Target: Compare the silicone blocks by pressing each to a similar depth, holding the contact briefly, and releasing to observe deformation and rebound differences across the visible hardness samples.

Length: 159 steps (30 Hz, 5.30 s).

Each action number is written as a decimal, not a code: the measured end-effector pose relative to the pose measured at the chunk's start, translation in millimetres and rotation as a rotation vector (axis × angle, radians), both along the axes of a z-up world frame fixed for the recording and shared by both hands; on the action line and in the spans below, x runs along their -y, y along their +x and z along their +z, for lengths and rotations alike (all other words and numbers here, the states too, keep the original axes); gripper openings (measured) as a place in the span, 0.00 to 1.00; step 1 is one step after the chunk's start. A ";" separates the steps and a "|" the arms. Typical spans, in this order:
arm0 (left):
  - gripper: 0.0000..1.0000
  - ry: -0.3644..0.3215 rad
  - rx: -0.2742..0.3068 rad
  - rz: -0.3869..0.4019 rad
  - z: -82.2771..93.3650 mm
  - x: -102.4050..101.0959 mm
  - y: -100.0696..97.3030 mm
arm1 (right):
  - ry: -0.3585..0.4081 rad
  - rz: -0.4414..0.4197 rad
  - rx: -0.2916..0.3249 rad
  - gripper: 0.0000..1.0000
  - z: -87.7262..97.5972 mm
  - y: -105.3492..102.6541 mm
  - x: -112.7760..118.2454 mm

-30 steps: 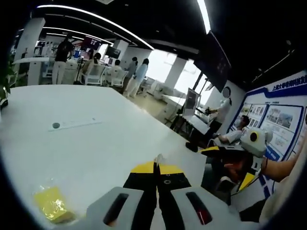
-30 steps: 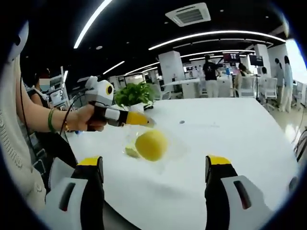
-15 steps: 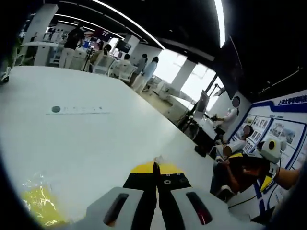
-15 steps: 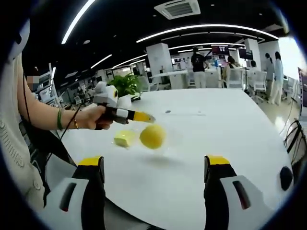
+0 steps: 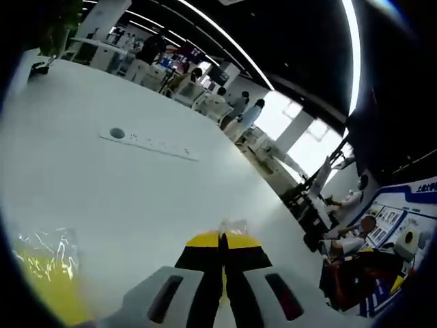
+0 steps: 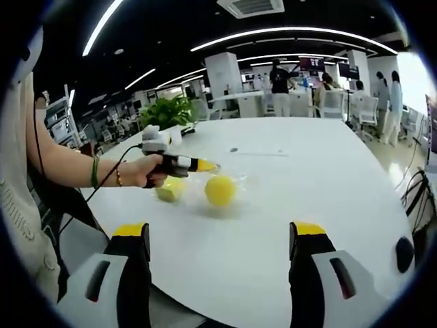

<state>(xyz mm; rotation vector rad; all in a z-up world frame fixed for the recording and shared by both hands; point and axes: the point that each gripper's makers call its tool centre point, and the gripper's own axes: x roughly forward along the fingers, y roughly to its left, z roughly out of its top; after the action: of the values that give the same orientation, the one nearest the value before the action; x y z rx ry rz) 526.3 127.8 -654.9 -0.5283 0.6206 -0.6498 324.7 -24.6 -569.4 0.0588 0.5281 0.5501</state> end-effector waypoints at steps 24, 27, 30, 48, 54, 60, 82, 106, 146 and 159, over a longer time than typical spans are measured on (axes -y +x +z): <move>0.00 0.308 0.065 0.006 -65.9 -17.4 33.6 | 0.004 -0.024 -0.018 0.76 -10.5 7.0 2.3; 0.00 0.321 0.072 -0.001 -66.3 -18.4 34.2 | 0.007 -0.024 -0.020 0.76 -11.0 6.8 2.0; 0.03 0.390 0.103 -0.026 -65.3 -22.2 34.8 | 0.007 -0.020 -0.013 0.75 -9.0 7.0 0.7; 0.39 0.525 0.234 -0.044 -18.8 -43.4 36.9 | 0.021 -0.002 0.069 0.74 18.9 8.1 -9.1; 0.42 0.543 0.311 -0.073 10.7 -46.4 22.7 | 0.026 0.012 0.111 0.74 33.9 4.1 -15.1; 0.46 0.530 0.374 -0.091 48.5 -50.6 -6.7 | 0.027 0.030 0.156 0.74 50.4 -1.8 -22.3; 0.64 0.479 0.548 -0.018 151.7 -107.1 -113.6 | 0.084 0.090 0.231 0.72 71.7 -30.5 -50.4; 0.76 0.371 0.428 0.154 138.9 -180.2 -205.5 | 0.135 0.096 0.205 0.77 53.6 -26.8 -64.4; 0.82 0.309 0.351 0.337 133.6 -233.2 -243.2 | 0.158 -0.043 0.194 0.76 45.7 -36.3 -52.7; 0.82 0.338 0.362 0.317 133.9 -235.8 -243.1 | 0.151 -0.038 0.197 0.76 46.1 -33.8 -54.5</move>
<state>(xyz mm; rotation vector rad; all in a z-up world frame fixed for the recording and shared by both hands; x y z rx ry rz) 283.3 363.6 -521.0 -0.1779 0.2855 -0.3177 290.8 30.0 -523.3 0.1563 0.2926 0.5514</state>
